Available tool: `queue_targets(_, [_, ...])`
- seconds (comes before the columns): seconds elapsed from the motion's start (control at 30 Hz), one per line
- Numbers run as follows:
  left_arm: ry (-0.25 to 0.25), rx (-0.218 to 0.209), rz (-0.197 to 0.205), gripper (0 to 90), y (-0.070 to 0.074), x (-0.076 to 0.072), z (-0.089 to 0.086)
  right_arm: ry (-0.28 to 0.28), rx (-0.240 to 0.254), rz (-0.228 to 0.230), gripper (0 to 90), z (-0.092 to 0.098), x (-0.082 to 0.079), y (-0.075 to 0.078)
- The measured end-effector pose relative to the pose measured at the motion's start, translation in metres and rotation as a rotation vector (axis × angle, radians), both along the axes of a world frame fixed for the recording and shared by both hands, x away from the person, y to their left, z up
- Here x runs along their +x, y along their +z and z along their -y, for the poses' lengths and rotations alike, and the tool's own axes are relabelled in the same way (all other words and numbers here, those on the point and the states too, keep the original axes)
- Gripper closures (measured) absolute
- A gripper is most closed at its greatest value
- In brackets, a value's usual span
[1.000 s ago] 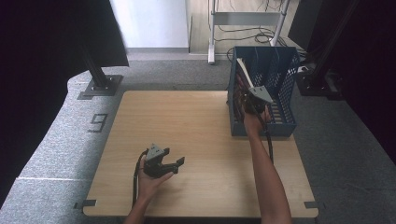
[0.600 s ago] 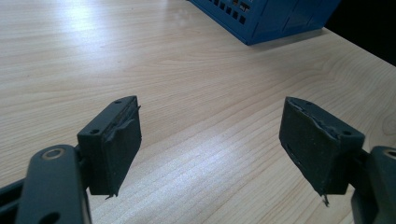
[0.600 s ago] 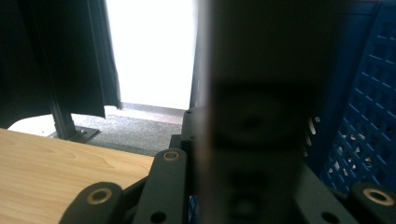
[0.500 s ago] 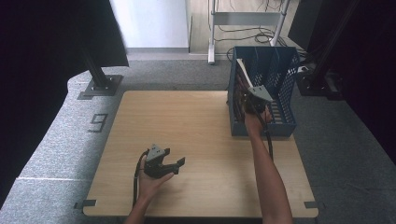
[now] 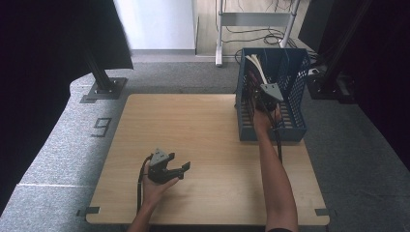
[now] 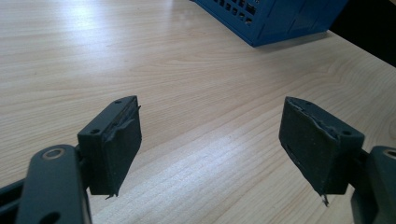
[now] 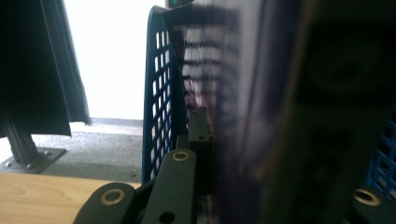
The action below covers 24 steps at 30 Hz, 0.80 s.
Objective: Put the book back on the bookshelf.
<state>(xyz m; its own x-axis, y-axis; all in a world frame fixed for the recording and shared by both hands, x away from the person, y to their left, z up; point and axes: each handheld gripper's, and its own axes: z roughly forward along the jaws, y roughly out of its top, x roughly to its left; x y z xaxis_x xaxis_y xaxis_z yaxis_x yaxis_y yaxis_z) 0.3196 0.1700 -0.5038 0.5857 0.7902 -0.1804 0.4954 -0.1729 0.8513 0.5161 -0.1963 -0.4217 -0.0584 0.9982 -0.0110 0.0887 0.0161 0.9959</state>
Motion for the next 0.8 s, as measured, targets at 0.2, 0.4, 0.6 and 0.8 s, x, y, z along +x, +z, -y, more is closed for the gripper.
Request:
queue_targets(0.2, [0.000, -0.002, -0.002, 21.1, 0.000, 0.001, -0.001, 0.001, -0.004, -0.006, 81.8, -0.007, 0.011, -0.005])
queue_targets(0.4, [0.001, -0.008, -0.001, 21.1, 0.000, 0.001, -0.003, 0.018, -0.013, -0.001, 81.7, -0.017, 0.015, -0.009])
queue_targets(0.6, [-0.002, -0.011, 0.001, 21.0, 0.001, 0.000, -0.002, 0.069, -0.057, 0.015, 80.4, -0.028, 0.012, -0.013])
queue_targets(0.8, [-0.005, -0.010, 0.005, 21.0, 0.002, -0.001, -0.001, 0.132, -0.055, -0.004, 69.9, -0.028, 0.010, -0.013])
